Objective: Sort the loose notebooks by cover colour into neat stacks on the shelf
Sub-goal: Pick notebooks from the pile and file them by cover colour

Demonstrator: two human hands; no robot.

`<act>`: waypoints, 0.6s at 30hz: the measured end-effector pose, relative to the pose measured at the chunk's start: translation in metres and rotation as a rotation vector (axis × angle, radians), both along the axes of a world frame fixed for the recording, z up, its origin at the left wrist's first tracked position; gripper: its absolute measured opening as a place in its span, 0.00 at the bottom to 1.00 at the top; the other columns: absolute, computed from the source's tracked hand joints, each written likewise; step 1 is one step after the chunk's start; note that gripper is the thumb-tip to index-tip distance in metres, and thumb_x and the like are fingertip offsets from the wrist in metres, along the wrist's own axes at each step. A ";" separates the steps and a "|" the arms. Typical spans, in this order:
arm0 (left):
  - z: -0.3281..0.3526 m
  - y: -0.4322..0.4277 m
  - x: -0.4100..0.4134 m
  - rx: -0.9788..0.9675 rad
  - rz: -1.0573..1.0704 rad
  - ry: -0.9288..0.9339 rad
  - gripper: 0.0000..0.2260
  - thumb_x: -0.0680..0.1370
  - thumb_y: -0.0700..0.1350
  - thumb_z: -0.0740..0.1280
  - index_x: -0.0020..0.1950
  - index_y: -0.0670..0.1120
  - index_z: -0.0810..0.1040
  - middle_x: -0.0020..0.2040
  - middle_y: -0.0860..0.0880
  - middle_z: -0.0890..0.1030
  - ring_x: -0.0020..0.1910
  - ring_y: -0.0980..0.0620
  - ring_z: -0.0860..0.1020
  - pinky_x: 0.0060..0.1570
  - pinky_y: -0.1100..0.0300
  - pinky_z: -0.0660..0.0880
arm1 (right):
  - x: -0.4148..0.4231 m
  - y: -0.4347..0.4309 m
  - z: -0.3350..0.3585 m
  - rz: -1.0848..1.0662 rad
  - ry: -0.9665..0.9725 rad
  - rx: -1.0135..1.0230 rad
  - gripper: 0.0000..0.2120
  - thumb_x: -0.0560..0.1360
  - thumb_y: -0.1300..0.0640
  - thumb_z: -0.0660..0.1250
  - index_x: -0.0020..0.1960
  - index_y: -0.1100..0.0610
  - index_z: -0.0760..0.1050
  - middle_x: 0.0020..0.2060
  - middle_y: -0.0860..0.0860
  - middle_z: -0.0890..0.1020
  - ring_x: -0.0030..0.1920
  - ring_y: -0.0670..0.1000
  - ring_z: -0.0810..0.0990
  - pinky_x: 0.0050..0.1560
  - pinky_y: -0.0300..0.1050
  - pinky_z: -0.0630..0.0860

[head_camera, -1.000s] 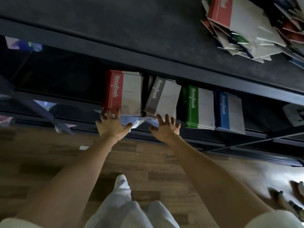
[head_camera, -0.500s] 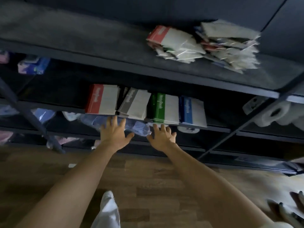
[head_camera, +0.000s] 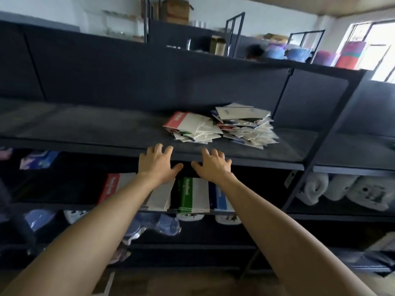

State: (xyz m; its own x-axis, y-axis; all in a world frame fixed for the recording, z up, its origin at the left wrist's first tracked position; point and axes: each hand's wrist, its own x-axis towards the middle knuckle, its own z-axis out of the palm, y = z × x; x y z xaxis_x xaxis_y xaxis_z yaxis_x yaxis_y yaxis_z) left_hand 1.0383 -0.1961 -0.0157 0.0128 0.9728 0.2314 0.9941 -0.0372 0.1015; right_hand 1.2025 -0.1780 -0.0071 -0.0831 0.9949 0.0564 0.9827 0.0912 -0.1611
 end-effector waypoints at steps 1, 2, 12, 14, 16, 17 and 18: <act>0.001 0.005 -0.002 -0.002 0.004 -0.006 0.30 0.76 0.64 0.58 0.73 0.50 0.60 0.71 0.45 0.63 0.69 0.43 0.63 0.63 0.49 0.64 | -0.002 0.004 0.001 -0.001 -0.004 0.010 0.29 0.77 0.38 0.57 0.72 0.53 0.60 0.69 0.57 0.65 0.70 0.61 0.61 0.66 0.63 0.60; 0.001 0.009 -0.005 -0.010 0.008 -0.012 0.30 0.76 0.64 0.58 0.73 0.50 0.60 0.71 0.45 0.63 0.69 0.43 0.63 0.63 0.49 0.64 | -0.005 0.009 0.001 -0.002 -0.010 0.010 0.29 0.77 0.38 0.57 0.71 0.54 0.61 0.69 0.57 0.66 0.70 0.61 0.61 0.66 0.62 0.60; 0.020 0.103 -0.100 0.006 0.038 0.034 0.29 0.77 0.64 0.55 0.73 0.49 0.60 0.70 0.45 0.65 0.67 0.43 0.66 0.59 0.50 0.67 | -0.075 0.112 0.022 -0.001 -0.079 0.020 0.29 0.76 0.39 0.58 0.71 0.53 0.62 0.68 0.57 0.67 0.69 0.61 0.63 0.64 0.63 0.63; 0.023 0.126 -0.118 0.011 0.041 0.059 0.29 0.77 0.64 0.55 0.73 0.49 0.61 0.69 0.46 0.65 0.66 0.44 0.67 0.58 0.50 0.68 | -0.089 0.134 0.027 -0.005 -0.087 0.026 0.28 0.76 0.40 0.57 0.71 0.54 0.62 0.67 0.57 0.67 0.68 0.61 0.63 0.63 0.62 0.63; 0.023 0.145 -0.130 0.008 0.027 0.098 0.29 0.77 0.64 0.55 0.72 0.49 0.61 0.68 0.46 0.66 0.65 0.44 0.68 0.58 0.51 0.68 | -0.101 0.153 0.026 -0.026 -0.081 0.026 0.28 0.77 0.40 0.57 0.72 0.54 0.61 0.67 0.57 0.67 0.68 0.60 0.64 0.63 0.61 0.63; 0.022 0.154 -0.134 0.005 0.018 0.111 0.29 0.77 0.64 0.55 0.72 0.49 0.61 0.68 0.46 0.67 0.64 0.45 0.68 0.58 0.51 0.68 | -0.107 0.160 0.024 -0.039 -0.073 0.018 0.28 0.77 0.40 0.57 0.72 0.53 0.61 0.67 0.56 0.67 0.68 0.60 0.64 0.63 0.61 0.63; 0.021 0.162 -0.136 -0.001 0.008 0.114 0.29 0.77 0.64 0.55 0.72 0.49 0.62 0.67 0.46 0.67 0.64 0.45 0.69 0.58 0.51 0.67 | -0.112 0.166 0.022 -0.051 -0.066 0.004 0.28 0.77 0.40 0.56 0.72 0.53 0.60 0.67 0.56 0.67 0.68 0.60 0.63 0.63 0.61 0.63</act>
